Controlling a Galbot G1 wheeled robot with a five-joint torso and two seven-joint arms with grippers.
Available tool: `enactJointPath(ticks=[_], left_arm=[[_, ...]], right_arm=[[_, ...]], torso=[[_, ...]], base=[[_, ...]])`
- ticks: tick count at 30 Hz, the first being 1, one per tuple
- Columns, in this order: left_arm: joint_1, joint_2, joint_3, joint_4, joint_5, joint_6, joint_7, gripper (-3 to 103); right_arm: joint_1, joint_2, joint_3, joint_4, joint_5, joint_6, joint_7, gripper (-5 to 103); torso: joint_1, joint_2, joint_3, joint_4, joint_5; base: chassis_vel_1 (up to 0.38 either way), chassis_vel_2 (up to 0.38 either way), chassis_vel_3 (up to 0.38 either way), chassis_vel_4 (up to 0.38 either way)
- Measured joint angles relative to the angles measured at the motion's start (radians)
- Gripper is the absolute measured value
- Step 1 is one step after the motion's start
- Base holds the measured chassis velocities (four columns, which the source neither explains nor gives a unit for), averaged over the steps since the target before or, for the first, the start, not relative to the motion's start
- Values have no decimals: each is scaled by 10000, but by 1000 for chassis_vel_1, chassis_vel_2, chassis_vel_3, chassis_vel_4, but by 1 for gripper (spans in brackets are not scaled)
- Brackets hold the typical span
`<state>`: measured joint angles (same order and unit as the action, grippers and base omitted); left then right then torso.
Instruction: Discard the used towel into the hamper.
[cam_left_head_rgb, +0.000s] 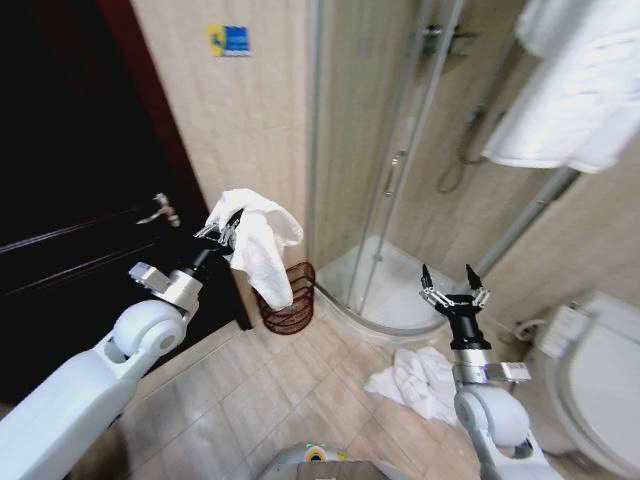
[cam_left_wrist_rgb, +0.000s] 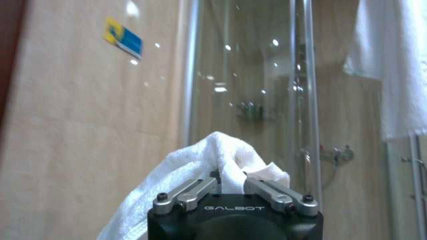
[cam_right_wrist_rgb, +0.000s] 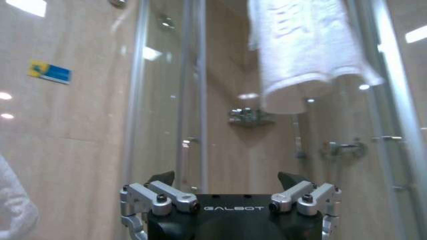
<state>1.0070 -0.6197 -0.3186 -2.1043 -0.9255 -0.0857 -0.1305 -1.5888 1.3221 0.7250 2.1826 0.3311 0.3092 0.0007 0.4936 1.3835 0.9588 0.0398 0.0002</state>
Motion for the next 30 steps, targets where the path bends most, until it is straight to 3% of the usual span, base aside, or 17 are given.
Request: enactJointPath(ticks=[9,13,15,21,30], left_arm=[[-1229,-77,1399,1341,-158,-279,198,4],[-2123,-396,2377,2249,-166,-300,-63,4],[-2554,-673,2714,2868,-110,-297,-410,4],[-2537,-1083,2509,3358,-107,-282,-1054,4],[-2159,-1086,2054,3076,-183,-280,-1218,4]], right_arm=[[59,6,64,-244,9,125,32,100],[55,29,83,-368,11,199,47,100],[83,29,88,-395,22,215,58,100],[105,-2,150,-506,78,274,67,100],[175,-97,103,-543,114,262,47,100]], torso=[[66,137,74,-4,1],[72,155,84,-11,-3],[74,157,86,-1,-1],[74,158,86,2,-2],[72,156,83,0,-3]], base=[[-120,-119,-123,-114],[-73,-72,-77,-63],[-28,-14,-15,-18],[0,0,0,0],[0,0,0,0]])
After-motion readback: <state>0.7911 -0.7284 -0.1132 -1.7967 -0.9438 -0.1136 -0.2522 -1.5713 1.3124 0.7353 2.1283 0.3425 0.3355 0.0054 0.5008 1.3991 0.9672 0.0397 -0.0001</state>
